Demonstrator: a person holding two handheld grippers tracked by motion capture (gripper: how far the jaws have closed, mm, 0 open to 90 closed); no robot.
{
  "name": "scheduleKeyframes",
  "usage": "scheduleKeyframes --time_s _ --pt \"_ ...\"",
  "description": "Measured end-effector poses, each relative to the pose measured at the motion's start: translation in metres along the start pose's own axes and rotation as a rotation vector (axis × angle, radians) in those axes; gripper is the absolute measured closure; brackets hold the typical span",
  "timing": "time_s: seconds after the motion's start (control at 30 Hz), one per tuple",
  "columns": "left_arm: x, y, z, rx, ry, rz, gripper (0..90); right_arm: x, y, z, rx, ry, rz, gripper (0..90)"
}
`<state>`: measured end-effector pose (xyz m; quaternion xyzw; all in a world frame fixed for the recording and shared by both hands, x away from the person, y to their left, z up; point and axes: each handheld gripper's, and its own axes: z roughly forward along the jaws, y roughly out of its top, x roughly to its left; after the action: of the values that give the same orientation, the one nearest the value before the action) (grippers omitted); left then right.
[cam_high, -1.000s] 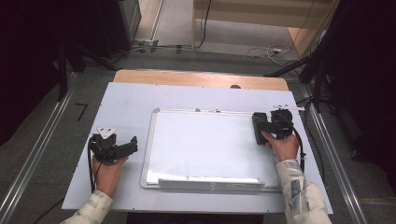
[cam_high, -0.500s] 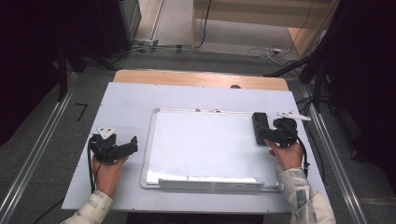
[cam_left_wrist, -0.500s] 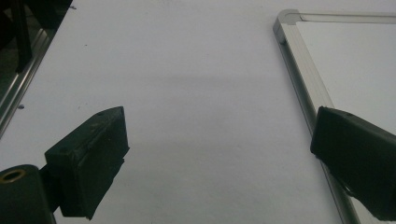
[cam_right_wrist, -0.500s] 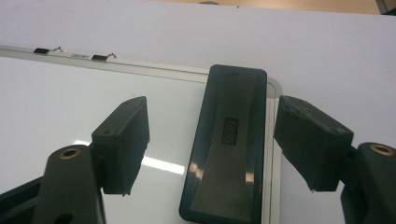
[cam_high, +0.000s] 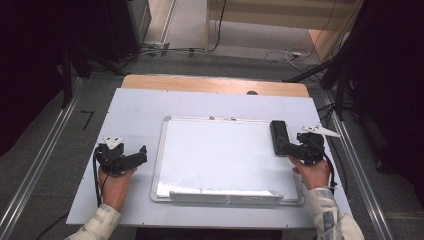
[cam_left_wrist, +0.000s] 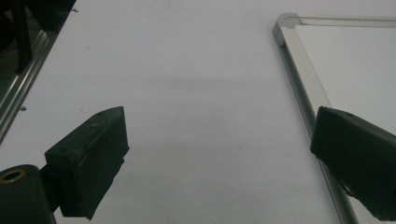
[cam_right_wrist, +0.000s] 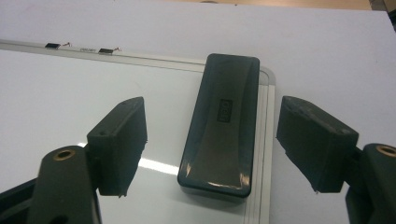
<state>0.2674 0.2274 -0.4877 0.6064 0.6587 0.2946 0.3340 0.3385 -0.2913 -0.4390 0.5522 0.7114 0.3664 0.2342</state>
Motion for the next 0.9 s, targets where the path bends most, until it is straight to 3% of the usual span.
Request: scheduleKeyframes --time_s 0.9 --pt "0.003 0.001 -0.003 -0.011 0.003 -0.017 4.6 -0.019 -0.021 -0.025 -0.017 -0.024 0.025 21.0"
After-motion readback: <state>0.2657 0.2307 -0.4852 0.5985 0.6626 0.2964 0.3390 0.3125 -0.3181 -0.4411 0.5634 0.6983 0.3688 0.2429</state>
